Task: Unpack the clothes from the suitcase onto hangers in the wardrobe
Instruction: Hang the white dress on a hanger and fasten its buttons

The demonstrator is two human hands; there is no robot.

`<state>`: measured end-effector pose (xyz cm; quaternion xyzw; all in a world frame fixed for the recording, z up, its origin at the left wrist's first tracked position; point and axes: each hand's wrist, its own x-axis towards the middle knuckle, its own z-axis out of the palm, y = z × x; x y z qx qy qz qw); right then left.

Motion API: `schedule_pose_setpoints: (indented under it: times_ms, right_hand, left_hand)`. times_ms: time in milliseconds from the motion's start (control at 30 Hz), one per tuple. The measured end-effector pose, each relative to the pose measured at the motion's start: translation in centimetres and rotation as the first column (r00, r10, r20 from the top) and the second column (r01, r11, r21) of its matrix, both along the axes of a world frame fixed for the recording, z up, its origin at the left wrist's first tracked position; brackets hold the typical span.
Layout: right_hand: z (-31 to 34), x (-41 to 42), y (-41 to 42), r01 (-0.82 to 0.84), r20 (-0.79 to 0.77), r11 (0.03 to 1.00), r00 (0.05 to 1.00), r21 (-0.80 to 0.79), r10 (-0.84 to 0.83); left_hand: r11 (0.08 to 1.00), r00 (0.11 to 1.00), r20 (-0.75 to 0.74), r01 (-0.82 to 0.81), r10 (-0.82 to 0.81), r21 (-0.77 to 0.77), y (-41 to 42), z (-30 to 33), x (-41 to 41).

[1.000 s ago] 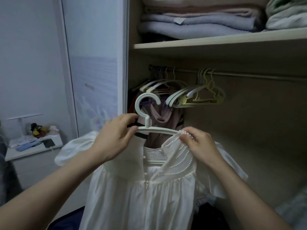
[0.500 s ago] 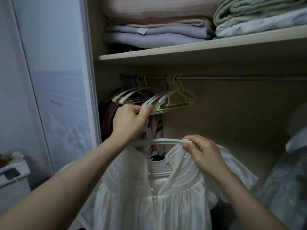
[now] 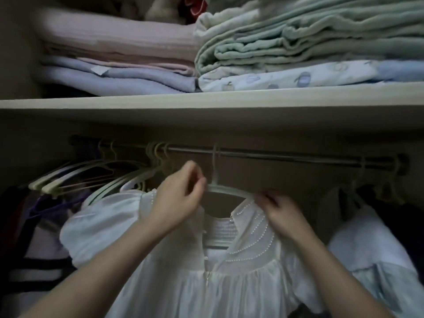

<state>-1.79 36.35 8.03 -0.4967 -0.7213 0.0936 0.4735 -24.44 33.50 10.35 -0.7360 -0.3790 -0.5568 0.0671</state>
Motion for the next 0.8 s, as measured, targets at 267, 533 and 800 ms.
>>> schedule_pose_setpoints:
  times_ms: [267, 533, 800]
  right_hand:
    - [2.7, 5.4, 5.5, 0.148, 0.065, 0.987, 0.986, 0.054, -0.152]
    - [3.4, 7.2, 7.0, 0.209, 0.045, 0.977, 0.977, 0.032, -0.211]
    - [0.8, 7.1, 8.0, 0.194, 0.009, 0.981, 0.981, -0.015, -0.194]
  left_hand:
    - [0.879, 0.532, -0.701, -0.256, 0.476, 0.402, 6.7, 0.6, 3.7]
    - [0.841, 0.398, -0.743, -0.311, 0.538, 0.442, 9.9, 1.9, 6.1]
    - [0.942, 0.448, -0.830, -0.195, 0.332, 0.272, 12.4, 0.2, 4.8]
